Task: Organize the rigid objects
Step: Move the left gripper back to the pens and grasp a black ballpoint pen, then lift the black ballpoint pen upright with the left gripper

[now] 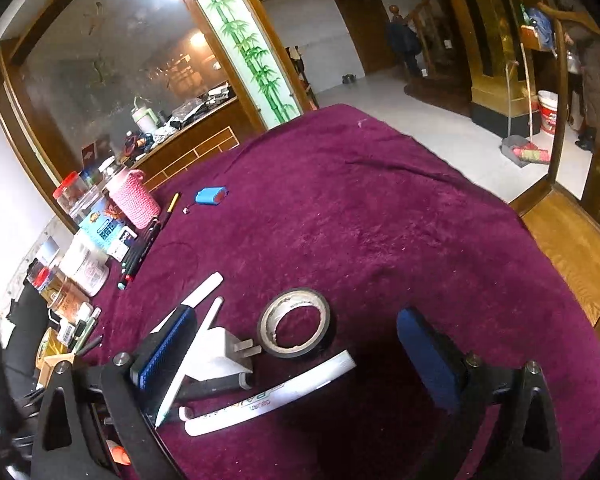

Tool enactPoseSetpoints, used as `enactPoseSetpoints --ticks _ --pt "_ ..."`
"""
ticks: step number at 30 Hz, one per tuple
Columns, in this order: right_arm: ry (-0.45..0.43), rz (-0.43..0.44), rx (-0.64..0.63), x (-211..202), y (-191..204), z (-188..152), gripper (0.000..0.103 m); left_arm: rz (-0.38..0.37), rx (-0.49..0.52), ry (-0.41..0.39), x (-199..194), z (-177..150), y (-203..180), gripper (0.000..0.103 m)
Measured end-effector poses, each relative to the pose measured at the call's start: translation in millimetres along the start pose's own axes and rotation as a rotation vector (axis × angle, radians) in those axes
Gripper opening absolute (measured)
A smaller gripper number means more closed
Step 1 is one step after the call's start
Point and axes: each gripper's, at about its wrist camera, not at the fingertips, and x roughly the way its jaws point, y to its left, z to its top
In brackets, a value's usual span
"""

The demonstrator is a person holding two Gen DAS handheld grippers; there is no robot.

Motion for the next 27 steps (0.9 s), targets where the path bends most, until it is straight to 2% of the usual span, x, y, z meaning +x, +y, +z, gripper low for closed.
enactPoseSetpoints --ticks 4,5,6,9,11,14,17,21,27 --pt "0.013 0.014 0.008 4.6 0.5 0.3 0.101 -0.01 0.029 0.01 18.0 5.3 -13.2 0.086" --pt "0.012 0.016 0.01 4.3 0.4 0.1 0.101 -0.013 0.032 -0.002 18.5 7.4 -14.5 0.081" --pt "0.012 0.017 0.01 4.1 0.3 0.3 0.101 -0.012 0.041 -0.011 18.8 9.1 -16.2 0.069" --pt "0.017 0.017 0.006 4.9 1.2 -0.1 0.101 -0.025 0.067 -0.007 23.7 11.2 -21.4 0.048" --pt "0.024 0.017 0.002 6.4 2.5 0.1 0.101 -0.018 0.088 0.002 29.5 11.1 -25.2 0.04" --pt "0.026 0.011 -0.002 7.3 3.7 0.1 0.101 -0.016 0.094 -0.02 30.8 11.8 -28.2 0.036" --pt "0.02 -0.006 -0.006 7.8 3.3 0.1 0.101 -0.048 0.096 -0.033 28.7 12.3 -30.2 0.01" --pt "0.033 -0.02 -0.004 12.3 1.3 -0.4 0.101 -0.066 0.091 -0.081 13.2 10.2 -28.4 0.01" --pt "0.034 -0.045 0.0 14.2 -3.5 -0.8 0.101 -0.125 0.074 -0.152 -30.7 -0.6 -19.1 0.01"
